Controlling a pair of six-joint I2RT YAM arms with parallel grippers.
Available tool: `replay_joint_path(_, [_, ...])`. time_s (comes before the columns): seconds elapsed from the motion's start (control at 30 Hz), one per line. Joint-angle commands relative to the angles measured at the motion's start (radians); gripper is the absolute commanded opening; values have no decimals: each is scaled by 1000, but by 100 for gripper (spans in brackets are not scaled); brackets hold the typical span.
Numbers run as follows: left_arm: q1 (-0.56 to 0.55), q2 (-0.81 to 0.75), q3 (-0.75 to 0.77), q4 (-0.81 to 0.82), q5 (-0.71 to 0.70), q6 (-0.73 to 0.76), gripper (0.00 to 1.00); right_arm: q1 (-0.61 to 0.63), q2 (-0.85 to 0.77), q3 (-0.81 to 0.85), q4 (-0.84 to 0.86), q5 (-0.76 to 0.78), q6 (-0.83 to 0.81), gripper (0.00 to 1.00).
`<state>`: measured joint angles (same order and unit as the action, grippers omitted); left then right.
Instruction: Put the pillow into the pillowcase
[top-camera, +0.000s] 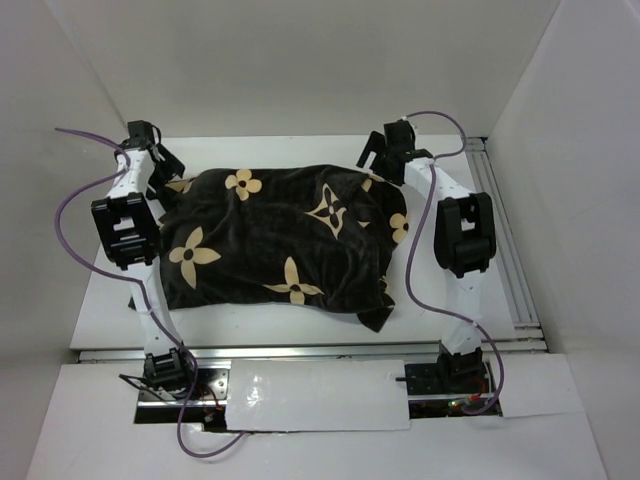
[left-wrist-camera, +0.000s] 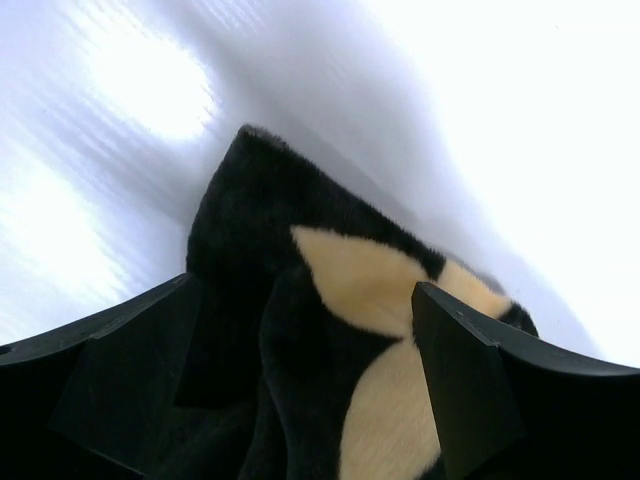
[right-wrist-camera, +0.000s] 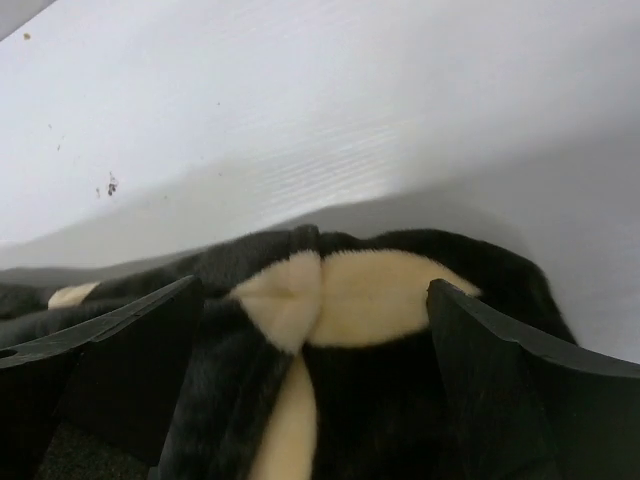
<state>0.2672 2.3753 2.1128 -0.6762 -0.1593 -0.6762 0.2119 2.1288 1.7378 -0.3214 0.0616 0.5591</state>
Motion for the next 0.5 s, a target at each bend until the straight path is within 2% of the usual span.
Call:
replay_joint_path(0.0, [-16, 65, 55, -28, -11, -46, 100, 20, 72, 83, 35, -20, 59, 100])
replay_joint_path(0.1, [-25, 128, 85, -28, 23, -46, 100, 29, 115, 94, 62, -66, 81, 100])
replay_joint_path(0.23, [-36, 174, 73, -37, 33, -46, 100, 64, 177, 158, 27, -53, 81, 100])
replay_joint_path(0.27, [-45, 174, 73, -37, 43, -46, 99, 64, 189, 158, 27, -52, 81, 100])
replay_joint_path(0.3, [-45, 185, 64, -37, 55, -46, 93, 76, 203, 169, 27, -52, 81, 100])
replay_joint_path(0.33, [-45, 185, 53, -27, 55, -46, 79, 76, 203, 169, 27, -71, 81, 100])
replay_joint_path(0.37, [-45, 196, 53, -26, 76, -36, 31, 89, 203, 152, 37, -71, 81, 98])
replay_joint_path(0.4, [-45, 196, 53, -26, 120, -14, 2, 89, 203, 122, 73, -91, 81, 95])
replay_joint_path(0.47, [-45, 187, 40, -11, 161, 16, 0, 89, 192, 92, 113, -156, 81, 58])
